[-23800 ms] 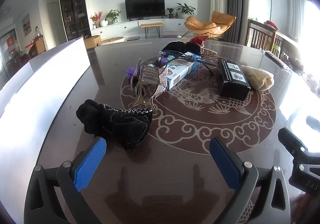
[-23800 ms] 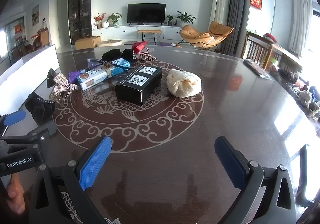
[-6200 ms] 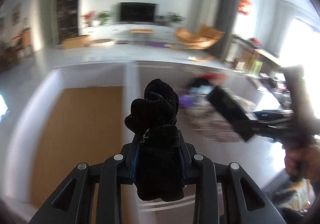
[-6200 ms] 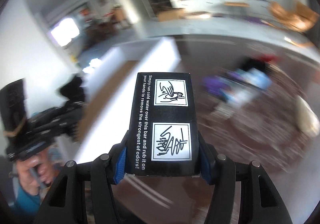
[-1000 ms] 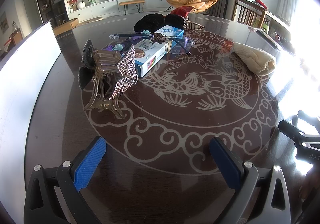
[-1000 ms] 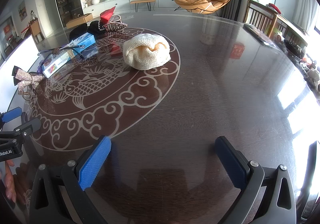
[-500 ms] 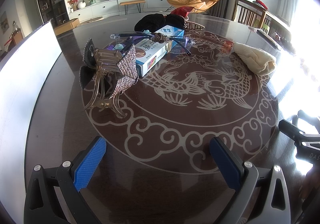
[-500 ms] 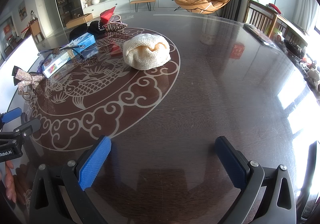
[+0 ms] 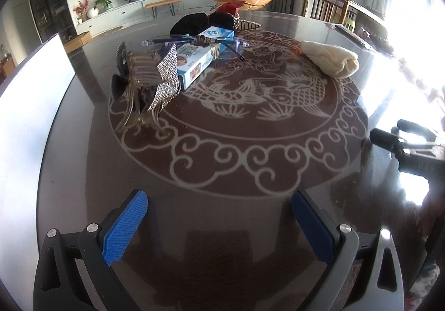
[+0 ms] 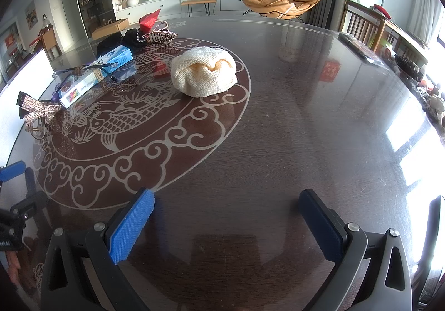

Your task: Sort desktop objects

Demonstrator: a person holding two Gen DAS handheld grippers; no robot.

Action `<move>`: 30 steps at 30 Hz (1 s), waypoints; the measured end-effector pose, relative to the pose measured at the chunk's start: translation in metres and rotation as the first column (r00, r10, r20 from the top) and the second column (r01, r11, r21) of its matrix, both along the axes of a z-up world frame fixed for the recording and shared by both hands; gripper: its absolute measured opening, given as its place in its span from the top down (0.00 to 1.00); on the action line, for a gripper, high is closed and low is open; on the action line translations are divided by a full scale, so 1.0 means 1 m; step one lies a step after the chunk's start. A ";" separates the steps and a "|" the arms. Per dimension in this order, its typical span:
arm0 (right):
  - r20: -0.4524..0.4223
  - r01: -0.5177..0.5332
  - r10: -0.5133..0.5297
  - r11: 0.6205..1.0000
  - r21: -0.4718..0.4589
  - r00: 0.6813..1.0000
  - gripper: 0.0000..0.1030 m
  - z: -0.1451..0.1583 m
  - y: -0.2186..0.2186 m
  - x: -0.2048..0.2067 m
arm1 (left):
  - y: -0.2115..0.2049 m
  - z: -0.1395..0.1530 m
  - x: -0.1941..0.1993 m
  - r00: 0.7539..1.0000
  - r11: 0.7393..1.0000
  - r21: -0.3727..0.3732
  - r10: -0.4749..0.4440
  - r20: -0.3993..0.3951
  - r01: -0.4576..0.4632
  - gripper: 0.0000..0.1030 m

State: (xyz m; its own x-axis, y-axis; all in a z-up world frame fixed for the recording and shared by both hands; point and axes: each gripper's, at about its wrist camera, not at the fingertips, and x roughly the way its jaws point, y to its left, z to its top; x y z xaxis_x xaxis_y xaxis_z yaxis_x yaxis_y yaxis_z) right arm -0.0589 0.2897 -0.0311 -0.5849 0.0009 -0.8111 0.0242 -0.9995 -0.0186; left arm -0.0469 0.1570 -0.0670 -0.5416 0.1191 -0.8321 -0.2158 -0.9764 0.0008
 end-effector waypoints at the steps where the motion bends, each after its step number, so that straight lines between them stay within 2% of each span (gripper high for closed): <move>1: 0.000 0.000 0.000 1.000 0.000 1.000 0.00 0.000 0.000 0.000 | -0.001 0.000 0.003 1.000 1.000 -0.001 0.004 0.002 -0.004 0.00; 7: 0.000 0.000 0.000 1.000 0.000 1.000 0.00 0.000 0.000 0.000 | -0.002 0.002 0.011 0.999 0.999 -0.010 0.039 0.022 -0.039 0.00; 12: 0.000 0.000 0.000 1.000 0.000 1.000 0.00 0.000 0.000 0.000 | -0.006 0.002 0.017 0.999 1.000 -0.010 -0.013 0.035 0.014 0.00; 16: 0.000 0.000 0.000 1.000 0.000 1.000 0.00 0.000 0.000 0.000 | -0.012 0.002 0.022 1.000 1.000 -0.008 -0.004 0.026 0.004 0.00; 19: 0.000 0.000 0.000 1.000 0.000 1.000 0.00 0.000 0.000 0.000 | -0.021 0.005 0.026 1.000 1.000 0.022 0.005 0.016 -0.005 0.00; 26: 0.000 0.000 0.000 1.000 0.000 1.000 0.00 0.000 0.000 0.000 | -0.057 0.035 0.005 0.995 0.991 0.097 0.099 -0.018 -0.097 0.00; 30: 0.000 0.000 0.000 1.000 0.000 1.000 0.00 0.000 0.000 0.000 | -0.068 0.051 -0.010 0.991 0.985 0.114 0.134 -0.029 -0.130 0.00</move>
State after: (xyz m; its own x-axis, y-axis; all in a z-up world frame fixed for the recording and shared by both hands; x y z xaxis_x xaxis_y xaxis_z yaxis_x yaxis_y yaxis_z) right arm -0.0586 0.2897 -0.0309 -0.5848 0.0011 -0.8112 0.0239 -0.9995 -0.0186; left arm -0.0573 0.0894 -0.0163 -0.5889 0.1353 -0.7968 -0.0868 -0.9908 -0.1041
